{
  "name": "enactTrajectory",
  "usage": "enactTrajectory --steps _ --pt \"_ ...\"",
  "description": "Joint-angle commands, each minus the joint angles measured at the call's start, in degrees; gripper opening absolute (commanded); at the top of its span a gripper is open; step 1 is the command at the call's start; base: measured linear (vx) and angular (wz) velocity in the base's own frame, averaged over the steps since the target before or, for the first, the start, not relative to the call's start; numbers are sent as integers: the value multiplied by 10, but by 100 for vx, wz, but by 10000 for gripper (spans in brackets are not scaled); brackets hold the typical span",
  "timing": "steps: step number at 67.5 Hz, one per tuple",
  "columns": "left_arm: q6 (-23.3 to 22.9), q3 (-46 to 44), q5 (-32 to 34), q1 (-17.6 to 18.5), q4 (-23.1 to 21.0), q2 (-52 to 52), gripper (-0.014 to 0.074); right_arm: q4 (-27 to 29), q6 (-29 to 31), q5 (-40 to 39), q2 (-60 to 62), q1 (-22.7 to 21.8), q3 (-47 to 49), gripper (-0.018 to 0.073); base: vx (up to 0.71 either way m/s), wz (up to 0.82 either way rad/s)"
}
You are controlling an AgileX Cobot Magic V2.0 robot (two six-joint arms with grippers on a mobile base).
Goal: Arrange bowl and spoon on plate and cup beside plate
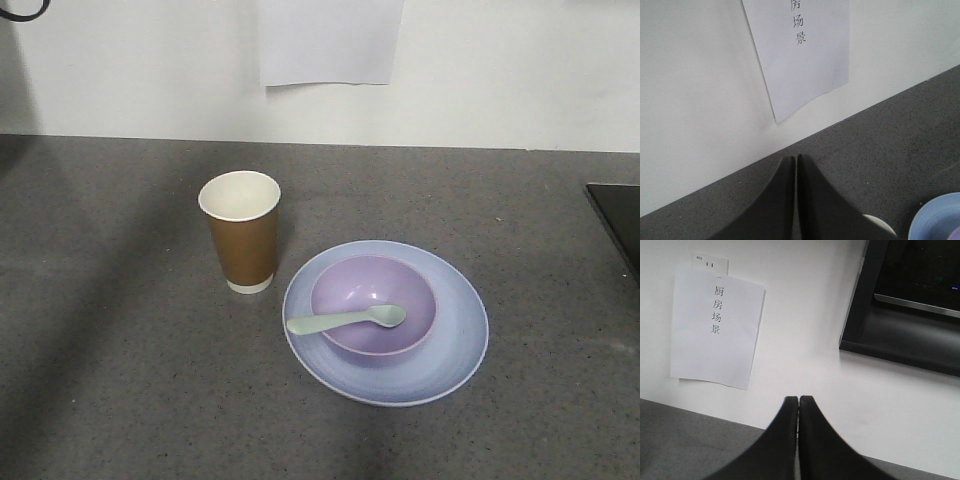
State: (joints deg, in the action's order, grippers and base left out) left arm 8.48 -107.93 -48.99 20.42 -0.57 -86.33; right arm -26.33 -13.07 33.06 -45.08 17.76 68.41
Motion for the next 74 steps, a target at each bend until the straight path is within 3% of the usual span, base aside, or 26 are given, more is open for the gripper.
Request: enactTrajectory --steps 1,7,14,23,30,41,48,55,67,74 --pt "-5 -9 41 3 10 14 -8 -15 2 -38 1 -2 14 -6 0 0" --pt "-3 26 51 4 13 43 -7 -15 2 -37 1 -2 14 -6 0 0" --pt "-2 129 85 3 14 129 -6 -15 2 -37 1 -2 14 -6 0 0" --pt "-3 342 187 3 15 302 -6 -15 2 -37 1 -2 14 -6 0 0" --pt "-5 518 274 0 -8 451 -6 -15 2 -37 1 -2 14 -6 0 0" --pt "-5 761 386 -55 -64 670 -6 -15 2 -37 1 -2 14 -6 0 0" --pt "-8 871 408 -94 -75 766 -6 -15 2 -37 1 -2 14 -6 0 0" --pt "-44 941 396 -121 -76 817 -6 -15 2 -37 1 -2 14 -6 0 0" --pt "-128 1003 391 -146 -28 826 -6 -15 2 -37 1 -2 14 -6 0 0" --pt "-145 1031 410 -159 -13 826 -6 -15 2 -37 1 -2 14 -6 0 0"
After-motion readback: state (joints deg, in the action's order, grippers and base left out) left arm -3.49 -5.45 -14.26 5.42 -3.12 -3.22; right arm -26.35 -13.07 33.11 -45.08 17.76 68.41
